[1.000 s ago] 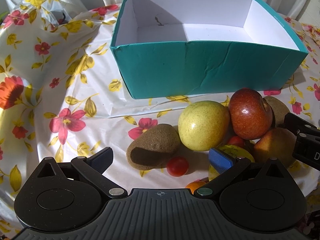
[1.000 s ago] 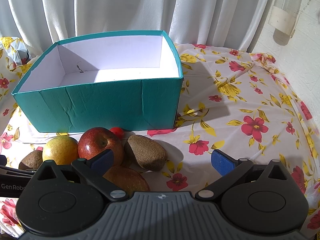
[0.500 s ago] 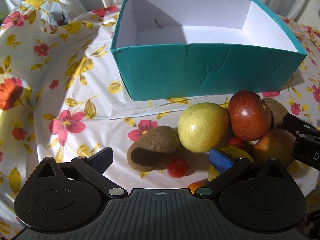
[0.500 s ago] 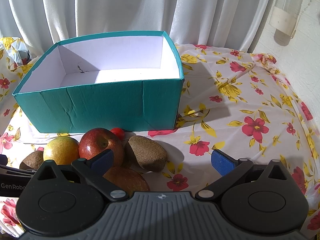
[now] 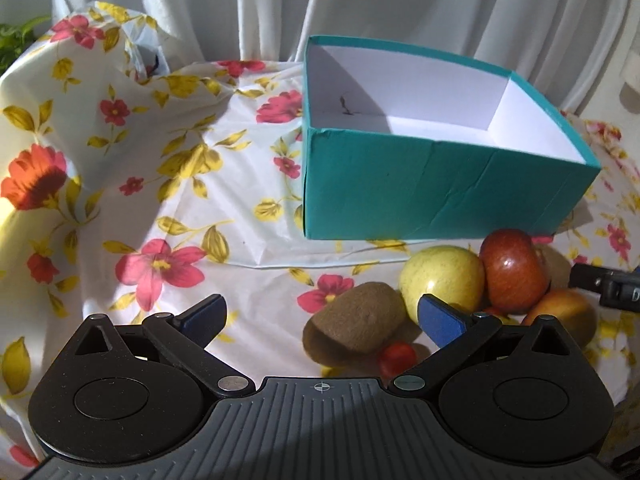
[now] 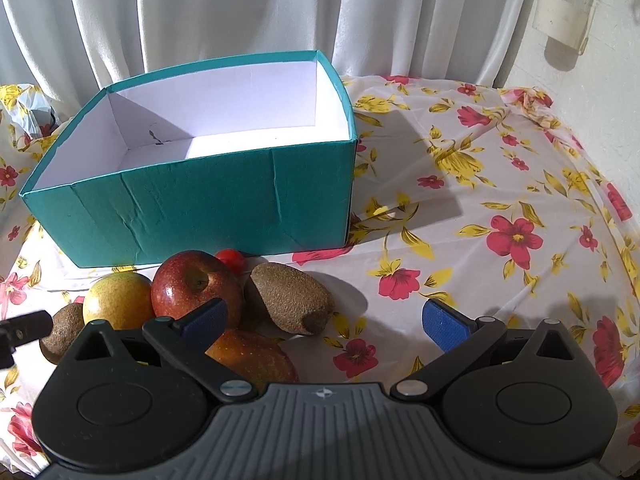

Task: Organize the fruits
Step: 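Move the left tool onto the brown kiwi and close on it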

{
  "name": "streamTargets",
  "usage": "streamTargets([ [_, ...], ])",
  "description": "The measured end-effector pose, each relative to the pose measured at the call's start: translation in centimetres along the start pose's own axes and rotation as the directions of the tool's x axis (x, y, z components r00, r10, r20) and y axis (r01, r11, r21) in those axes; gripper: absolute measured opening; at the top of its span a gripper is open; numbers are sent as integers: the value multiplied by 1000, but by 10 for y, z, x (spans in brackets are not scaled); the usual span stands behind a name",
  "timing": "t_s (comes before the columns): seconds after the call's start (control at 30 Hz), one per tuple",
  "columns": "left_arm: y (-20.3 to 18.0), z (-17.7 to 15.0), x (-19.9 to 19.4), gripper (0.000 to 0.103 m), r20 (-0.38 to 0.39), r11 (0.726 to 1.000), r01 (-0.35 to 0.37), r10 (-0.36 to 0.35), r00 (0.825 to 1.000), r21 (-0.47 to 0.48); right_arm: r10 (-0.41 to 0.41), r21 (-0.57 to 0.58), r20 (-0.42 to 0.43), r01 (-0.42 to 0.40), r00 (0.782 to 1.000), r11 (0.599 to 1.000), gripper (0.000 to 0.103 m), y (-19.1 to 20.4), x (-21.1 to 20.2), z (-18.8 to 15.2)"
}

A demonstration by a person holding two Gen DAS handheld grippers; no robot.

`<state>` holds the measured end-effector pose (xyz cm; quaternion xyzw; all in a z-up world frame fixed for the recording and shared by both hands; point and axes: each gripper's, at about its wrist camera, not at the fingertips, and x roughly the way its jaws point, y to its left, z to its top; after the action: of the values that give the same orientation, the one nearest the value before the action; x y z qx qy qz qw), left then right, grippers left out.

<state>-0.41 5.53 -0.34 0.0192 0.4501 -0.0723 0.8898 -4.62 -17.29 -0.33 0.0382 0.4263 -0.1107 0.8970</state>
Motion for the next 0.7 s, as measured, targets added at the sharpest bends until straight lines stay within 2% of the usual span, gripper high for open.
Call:
streamTargets([
  [0.07,-2,-6,1,103,2,999,20,-20,1000,43,1,-2,-4,-1,1000,1000,103,1,1,0],
  [0.17,1,-9,5,103,-10,996,70,-70,998,47,3,0,-14,-3,1000,1000,103,0,4,-1],
  [0.37,5,-4,13,103,-3,994,76,-76,997,78,8,21,-13,-7,1000,1000,103,-3,3,-2],
  [0.5,-1,-2,27,102,-39,990,82,-79,996,115,8,35,-11,-7,1000,999,103,-5,4,-1],
  [0.7,-4,-2,34,97,-69,979,143,-134,989,147,-3,49,1,3,1000,999,103,-7,1,1],
])
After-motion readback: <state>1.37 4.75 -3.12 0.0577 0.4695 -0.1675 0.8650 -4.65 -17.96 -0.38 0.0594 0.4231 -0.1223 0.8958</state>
